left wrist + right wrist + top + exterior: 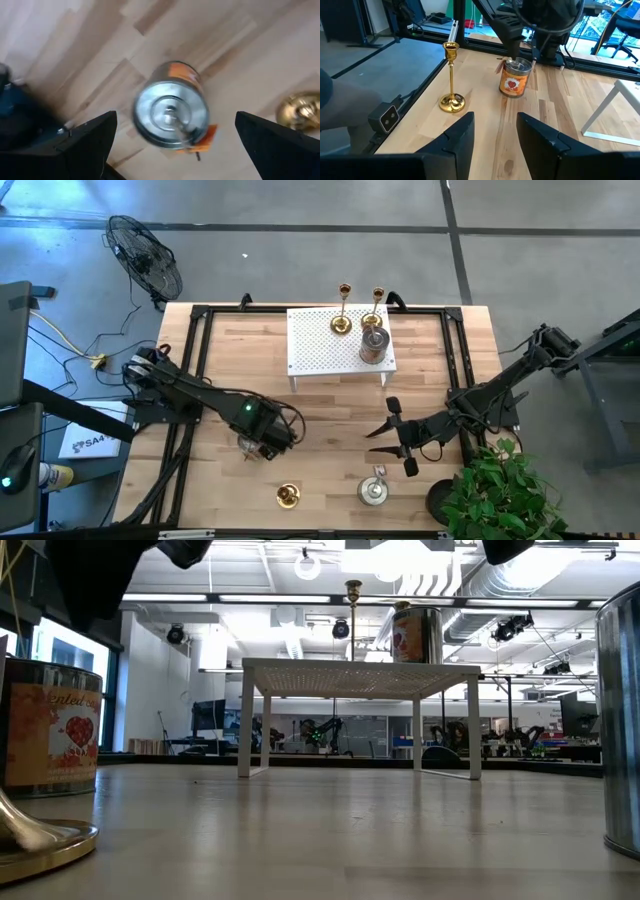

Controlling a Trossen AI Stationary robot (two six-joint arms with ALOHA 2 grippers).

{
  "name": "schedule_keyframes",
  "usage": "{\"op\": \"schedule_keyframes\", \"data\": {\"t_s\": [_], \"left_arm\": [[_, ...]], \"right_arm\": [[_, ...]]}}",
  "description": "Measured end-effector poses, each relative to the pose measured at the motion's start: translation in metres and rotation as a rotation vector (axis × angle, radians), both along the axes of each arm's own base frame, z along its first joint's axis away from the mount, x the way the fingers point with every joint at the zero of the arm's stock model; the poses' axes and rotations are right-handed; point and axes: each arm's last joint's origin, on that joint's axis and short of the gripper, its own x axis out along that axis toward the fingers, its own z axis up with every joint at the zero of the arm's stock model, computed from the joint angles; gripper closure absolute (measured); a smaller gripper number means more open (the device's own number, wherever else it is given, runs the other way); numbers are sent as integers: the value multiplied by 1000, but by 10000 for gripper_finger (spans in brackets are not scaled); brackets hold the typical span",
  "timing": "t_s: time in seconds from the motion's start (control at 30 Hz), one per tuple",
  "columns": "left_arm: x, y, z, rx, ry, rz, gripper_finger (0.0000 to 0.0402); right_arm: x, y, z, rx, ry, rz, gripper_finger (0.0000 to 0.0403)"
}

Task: Pick & Place candle stick holders
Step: Put the left silver candle on the shelf aligned with the other silver candle

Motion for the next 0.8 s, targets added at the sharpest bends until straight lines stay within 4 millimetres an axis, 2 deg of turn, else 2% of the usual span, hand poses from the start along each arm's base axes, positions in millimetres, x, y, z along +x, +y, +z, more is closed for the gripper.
{"op": "schedule_keyframes", "data": {"t_s": [0.3,0.8], "left_arm": [[-4,-5,3,11,-27,49,2],[-8,-21,-1,15,-67,27,2]], "right_arm": [[0,0,0,0,-1,0,261],[0,0,0,1,-1,0,261]]}}
